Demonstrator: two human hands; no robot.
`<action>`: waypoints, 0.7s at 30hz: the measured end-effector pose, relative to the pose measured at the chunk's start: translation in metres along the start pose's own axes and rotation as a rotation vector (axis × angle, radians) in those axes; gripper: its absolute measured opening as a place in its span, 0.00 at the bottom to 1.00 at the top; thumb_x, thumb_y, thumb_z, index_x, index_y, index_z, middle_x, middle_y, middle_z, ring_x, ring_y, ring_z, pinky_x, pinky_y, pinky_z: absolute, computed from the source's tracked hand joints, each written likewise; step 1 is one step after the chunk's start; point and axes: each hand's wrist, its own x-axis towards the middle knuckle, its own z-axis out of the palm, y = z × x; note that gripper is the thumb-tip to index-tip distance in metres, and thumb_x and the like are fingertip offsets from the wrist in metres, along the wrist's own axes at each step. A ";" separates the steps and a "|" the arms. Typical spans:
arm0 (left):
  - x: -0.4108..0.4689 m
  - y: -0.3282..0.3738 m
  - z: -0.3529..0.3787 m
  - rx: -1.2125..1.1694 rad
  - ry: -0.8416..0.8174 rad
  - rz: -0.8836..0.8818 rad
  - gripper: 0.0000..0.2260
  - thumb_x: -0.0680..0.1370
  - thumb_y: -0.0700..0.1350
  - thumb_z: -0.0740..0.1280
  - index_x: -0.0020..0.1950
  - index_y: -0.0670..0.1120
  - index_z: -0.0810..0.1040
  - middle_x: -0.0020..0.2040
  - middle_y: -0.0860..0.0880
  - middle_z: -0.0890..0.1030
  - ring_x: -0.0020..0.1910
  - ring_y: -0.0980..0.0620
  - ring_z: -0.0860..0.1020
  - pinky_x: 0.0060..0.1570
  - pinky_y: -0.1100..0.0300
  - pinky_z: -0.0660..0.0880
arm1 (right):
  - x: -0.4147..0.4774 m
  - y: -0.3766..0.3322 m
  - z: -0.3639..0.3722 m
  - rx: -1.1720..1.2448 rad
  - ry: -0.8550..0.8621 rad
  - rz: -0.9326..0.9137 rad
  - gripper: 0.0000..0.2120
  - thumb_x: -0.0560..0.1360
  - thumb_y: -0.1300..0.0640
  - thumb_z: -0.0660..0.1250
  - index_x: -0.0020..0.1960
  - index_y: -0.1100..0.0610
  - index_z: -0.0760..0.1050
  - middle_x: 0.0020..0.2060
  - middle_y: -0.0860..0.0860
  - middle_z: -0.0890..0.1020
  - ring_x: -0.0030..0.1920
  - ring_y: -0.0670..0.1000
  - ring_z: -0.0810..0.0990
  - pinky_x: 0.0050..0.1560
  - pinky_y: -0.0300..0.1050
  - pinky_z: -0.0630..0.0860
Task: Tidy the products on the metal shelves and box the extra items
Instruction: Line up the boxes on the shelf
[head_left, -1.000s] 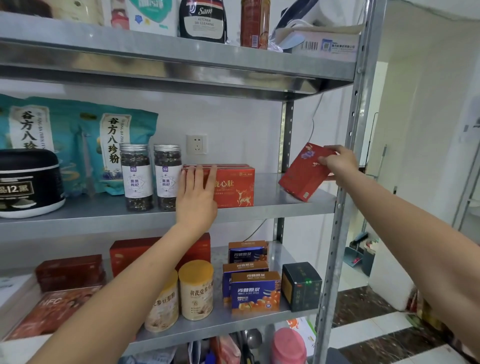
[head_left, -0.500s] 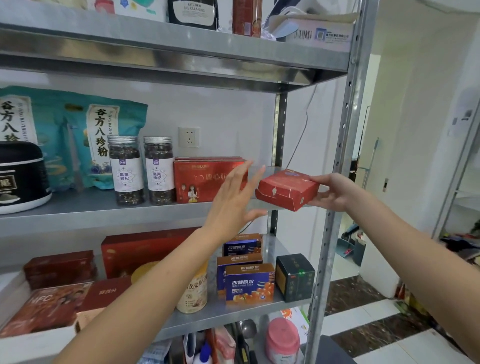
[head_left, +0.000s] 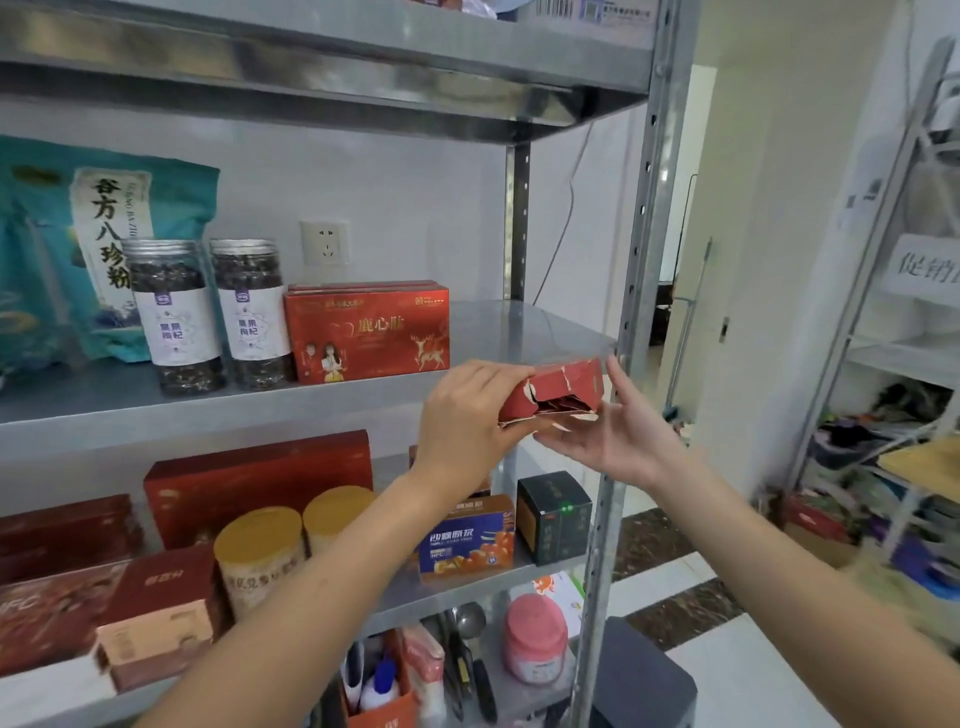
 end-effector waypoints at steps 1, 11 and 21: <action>-0.002 0.004 0.002 0.007 -0.028 0.001 0.24 0.66 0.50 0.80 0.57 0.40 0.82 0.51 0.44 0.84 0.50 0.42 0.82 0.51 0.50 0.77 | -0.001 0.009 -0.003 0.032 -0.086 0.010 0.35 0.74 0.35 0.64 0.70 0.60 0.69 0.66 0.65 0.74 0.61 0.67 0.78 0.57 0.65 0.76; -0.012 0.006 -0.006 -0.605 -0.500 -0.305 0.18 0.79 0.48 0.67 0.68 0.53 0.75 0.64 0.61 0.72 0.65 0.65 0.68 0.63 0.70 0.68 | -0.001 0.033 -0.020 0.153 0.023 0.018 0.39 0.72 0.30 0.61 0.70 0.58 0.68 0.61 0.65 0.79 0.60 0.65 0.79 0.55 0.61 0.78; -0.020 0.017 -0.011 -0.332 -0.349 -0.062 0.21 0.76 0.44 0.71 0.69 0.45 0.76 0.67 0.46 0.77 0.66 0.46 0.75 0.60 0.44 0.77 | -0.009 0.042 -0.010 0.192 0.053 -0.007 0.36 0.73 0.31 0.61 0.65 0.61 0.72 0.53 0.63 0.83 0.50 0.62 0.84 0.45 0.55 0.82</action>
